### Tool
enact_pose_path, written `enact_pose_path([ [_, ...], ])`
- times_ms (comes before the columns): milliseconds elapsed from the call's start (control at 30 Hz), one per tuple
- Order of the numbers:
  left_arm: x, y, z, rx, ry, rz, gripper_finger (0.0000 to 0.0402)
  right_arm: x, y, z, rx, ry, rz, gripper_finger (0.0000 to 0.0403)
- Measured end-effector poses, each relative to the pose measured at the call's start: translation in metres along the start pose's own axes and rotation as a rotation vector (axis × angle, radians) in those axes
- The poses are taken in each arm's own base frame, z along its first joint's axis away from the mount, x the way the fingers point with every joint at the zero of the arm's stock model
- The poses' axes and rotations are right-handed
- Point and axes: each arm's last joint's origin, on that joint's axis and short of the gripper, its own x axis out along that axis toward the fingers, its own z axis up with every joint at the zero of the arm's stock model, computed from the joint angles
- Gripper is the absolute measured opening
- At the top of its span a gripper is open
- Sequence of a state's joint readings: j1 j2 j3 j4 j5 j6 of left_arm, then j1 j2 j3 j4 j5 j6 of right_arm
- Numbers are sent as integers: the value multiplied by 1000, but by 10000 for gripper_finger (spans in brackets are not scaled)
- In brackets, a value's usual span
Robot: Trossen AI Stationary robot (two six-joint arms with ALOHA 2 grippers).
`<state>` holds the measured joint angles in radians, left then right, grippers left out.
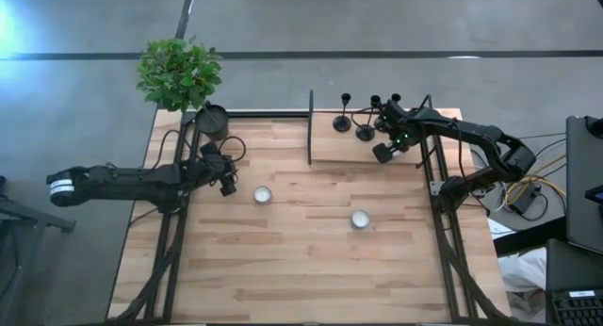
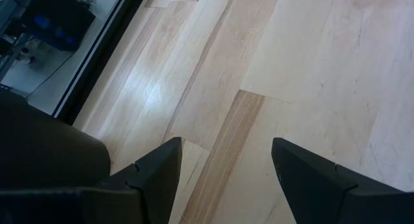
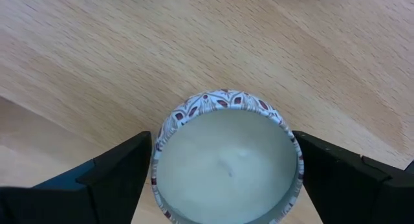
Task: Pick & Place candle stick holders
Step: Put the red scented candle on the shelf, then put the blue scented candle on the shelf
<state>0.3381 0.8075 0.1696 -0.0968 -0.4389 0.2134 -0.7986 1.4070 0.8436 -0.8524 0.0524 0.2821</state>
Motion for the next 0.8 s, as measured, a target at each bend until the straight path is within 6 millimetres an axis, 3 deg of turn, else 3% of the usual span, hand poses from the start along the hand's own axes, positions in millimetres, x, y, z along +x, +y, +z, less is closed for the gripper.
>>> enact_pose_path([
  [800,0,0,0,0,0,0,246,-31,-6,-8,19,-147,-12,364],
])
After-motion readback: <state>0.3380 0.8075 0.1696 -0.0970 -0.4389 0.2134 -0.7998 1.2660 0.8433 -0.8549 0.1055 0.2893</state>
